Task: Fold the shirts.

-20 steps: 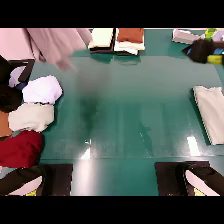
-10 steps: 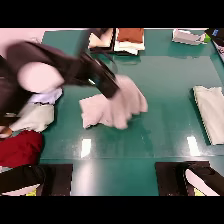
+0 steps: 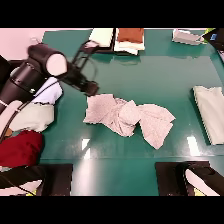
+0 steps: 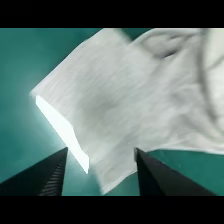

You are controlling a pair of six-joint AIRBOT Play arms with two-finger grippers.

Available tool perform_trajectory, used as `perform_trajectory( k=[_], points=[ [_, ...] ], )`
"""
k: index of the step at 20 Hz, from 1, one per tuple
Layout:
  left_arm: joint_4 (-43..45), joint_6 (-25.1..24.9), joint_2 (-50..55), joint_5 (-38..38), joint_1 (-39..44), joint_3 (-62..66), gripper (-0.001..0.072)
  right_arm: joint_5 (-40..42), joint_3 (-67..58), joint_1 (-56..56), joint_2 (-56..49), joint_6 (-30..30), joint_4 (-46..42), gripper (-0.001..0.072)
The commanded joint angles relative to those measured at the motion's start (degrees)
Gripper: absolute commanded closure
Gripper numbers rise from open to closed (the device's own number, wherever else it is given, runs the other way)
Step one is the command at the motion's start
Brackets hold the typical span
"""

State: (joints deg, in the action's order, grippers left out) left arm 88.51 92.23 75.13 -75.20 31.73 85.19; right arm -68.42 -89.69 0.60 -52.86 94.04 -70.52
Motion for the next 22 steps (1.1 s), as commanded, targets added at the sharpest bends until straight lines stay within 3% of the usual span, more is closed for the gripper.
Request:
perform_trajectory(
  k=[1,4,8,13,17,18,19,20,22],
  points=[
    [-0.7,2.6,-3.7,-3.1,-7.3,-10.4,0.0199,-0.7,1.4,-0.1,-0.3,-1.2,0.0,0.0698],
    [-6.7,3.5,-7.4,1.4,-7.5,-23.1,0.0199,-0.6,4.5,0.0,-0.3,-1.6,0.1,0.0698],
    [-17.2,0.3,-7.5,10.2,-7.5,-33.7,0.0198,-0.7,8.7,-0.1,-0.3,-1.6,0.2,0.0698],
    [-18.1,0.3,-7.2,24.0,-7.5,-38.7,0.0200,-0.8,12.5,-0.1,-0.3,-1.6,0.5,0.0698],
    [-19.5,-1.3,-3.0,23.5,-7.5,-38.7,0.0219,-1.0,13.7,0.0,-0.3,-1.6,0.4,0.0698],
    [-20.2,-3.4,-2.4,23.0,-7.5,-38.7,0.0369,-1.5,13.6,0.0,-0.3,-1.6,0.4,0.0698],
    [-20.0,-4.7,-2.5,22.3,-7.5,-38.2,0.0599,-2.6,13.6,0.0,-0.3,-1.6,0.0,0.0698],
    [-19.4,-5.7,-3.0,21.6,-7.7,-37.2,0.0682,-4.5,13.7,0.0,-0.3,-1.6,-1.9,0.0698],
    [-15.7,-5.7,-5.1,19.0,-7.6,-33.5,0.0688,-10.9,13.9,0.0,-0.3,-1.6,-6.9,0.0697]
  ],
)
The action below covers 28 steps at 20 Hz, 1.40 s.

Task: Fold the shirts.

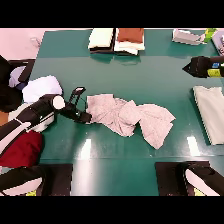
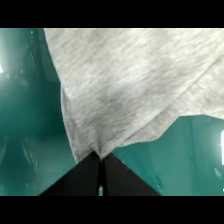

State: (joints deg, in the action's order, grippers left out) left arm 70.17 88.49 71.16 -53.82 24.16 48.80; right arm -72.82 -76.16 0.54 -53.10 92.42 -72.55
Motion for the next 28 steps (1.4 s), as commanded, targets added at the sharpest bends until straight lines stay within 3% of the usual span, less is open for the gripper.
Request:
perform_trajectory(
  k=[1,5,6,7,8,14,21,22,24,25,28],
  points=[
    [4.0,-2.0,-2.3,-3.3,-0.1,4.7,0.0687,-9.7,1.2,0.5,0.1,0.0,-6.5,0.0698],
    [6.5,-2.0,-4.7,-4.4,-0.1,9.4,0.0687,-14.1,14.3,6.3,0.2,0.0,-7.0,0.0694],
    [6.3,-2.0,-4.7,-4.5,-0.1,9.4,0.0687,-13.4,18.7,7.9,0.1,0.0,-7.0,0.0575],
    [6.3,-2.0,-4.6,-4.8,-0.1,9.4,0.0687,-12.5,22.4,9.1,-0.5,0.0,-6.8,0.0286],
    [6.3,-2.0,-4.6,-4.8,-0.1,9.4,0.0687,-11.6,25.7,9.9,-1.7,0.0,-6.4,0.0237],
    [6.3,-2.0,-4.6,-5.9,-0.1,9.4,0.0687,-1.6,33.8,6.1,-10.5,1.0,-3.1,0.0269],
    [6.4,-2.0,-4.6,-8.7,-0.1,9.4,0.0688,0.4,32.0,3.3,-17.3,1.7,-4.1,0.0286],
    [6.4,-2.0,-4.6,-8.8,-0.1,9.4,0.0687,0.6,32.0,3.6,-17.1,1.6,-4.0,0.0352],
    [6.4,-2.0,-4.6,-8.7,-0.1,9.4,0.0687,1.5,32.0,3.8,-15.2,1.5,-4.2,0.0608],
    [6.4,-2.0,-4.6,-8.7,-0.1,9.4,0.0687,2.4,32.0,3.8,-13.5,1.0,-4.2,0.0698],
    [8.8,-1.2,-6.4,-8.7,-0.1,10.6,0.0688,1.6,29.3,3.8,-7.4,0.9,-5.7,0.0700]
  ],
)
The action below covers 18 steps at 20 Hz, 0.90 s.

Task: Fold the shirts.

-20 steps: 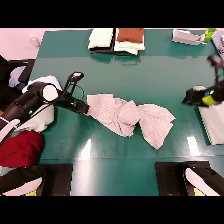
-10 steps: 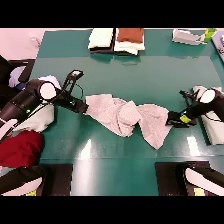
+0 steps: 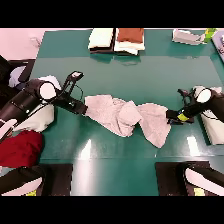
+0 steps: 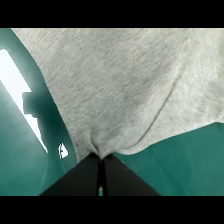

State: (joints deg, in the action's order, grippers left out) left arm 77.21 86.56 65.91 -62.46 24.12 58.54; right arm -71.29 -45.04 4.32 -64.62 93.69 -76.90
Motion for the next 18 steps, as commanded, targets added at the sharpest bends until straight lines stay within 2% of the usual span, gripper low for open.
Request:
perform_trajectory(
  k=[1,5,9,13,18],
  points=[
    [3.7,1.8,-2.7,-0.3,0.0,2.3,0.0688,-1.4,-4.3,0.0,6.5,-0.4,-2.7,0.0699],
    [12.7,3.5,-10.7,-4.0,0.0,15.3,0.0688,-5.7,-19.5,0.0,15.7,-0.4,-4.3,0.0699],
    [14.4,3.4,-17.4,-5.2,0.0,33.8,0.0688,-5.6,-38.0,0.0,21.8,-0.3,-4.4,0.0699],
    [14.4,3.4,-18.5,-6.8,0.0,51.2,0.0688,-6.2,-53.7,0.0,23.1,-0.3,-6.7,0.0700],
    [15.1,3.0,-18.5,-4.5,0.0,61.3,0.0689,-12.6,-70.3,0.0,18.7,-0.3,-10.4,0.0700]
  ],
)
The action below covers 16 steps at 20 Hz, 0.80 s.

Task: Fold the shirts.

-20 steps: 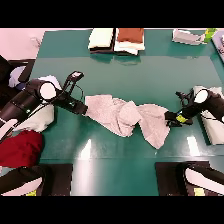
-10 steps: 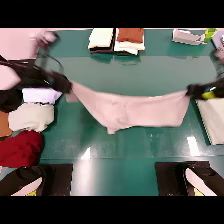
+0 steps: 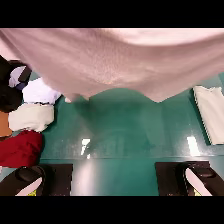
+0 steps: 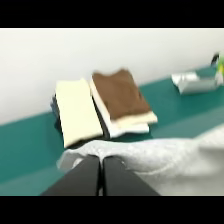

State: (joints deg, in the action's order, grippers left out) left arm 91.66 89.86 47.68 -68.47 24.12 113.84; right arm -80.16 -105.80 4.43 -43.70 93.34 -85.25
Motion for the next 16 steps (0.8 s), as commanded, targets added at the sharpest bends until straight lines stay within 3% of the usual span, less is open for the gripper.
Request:
perform_trajectory(
  k=[1,5,10,16],
  points=[
    [0.6,-0.3,-0.3,2.5,0.0,6.2,0.0689,-4.8,-12.6,-0.1,-3.8,0.0,-2.0,0.0700],
    [4.7,-0.4,1.5,0.7,0.0,6.2,0.0689,-7.9,-18.6,-0.1,-10.2,0.0,-1.9,0.0701],
    [17.4,-0.3,10.8,-7.8,0.0,-6.8,0.0688,-8.8,-2.8,-0.1,-17.4,0.0,0.8,0.0700],
    [12.9,2.9,33.3,3.2,-3.9,-21.5,0.0688,0.0,13.4,-0.5,-33.7,-1.2,1.7,0.0699]
  ],
)
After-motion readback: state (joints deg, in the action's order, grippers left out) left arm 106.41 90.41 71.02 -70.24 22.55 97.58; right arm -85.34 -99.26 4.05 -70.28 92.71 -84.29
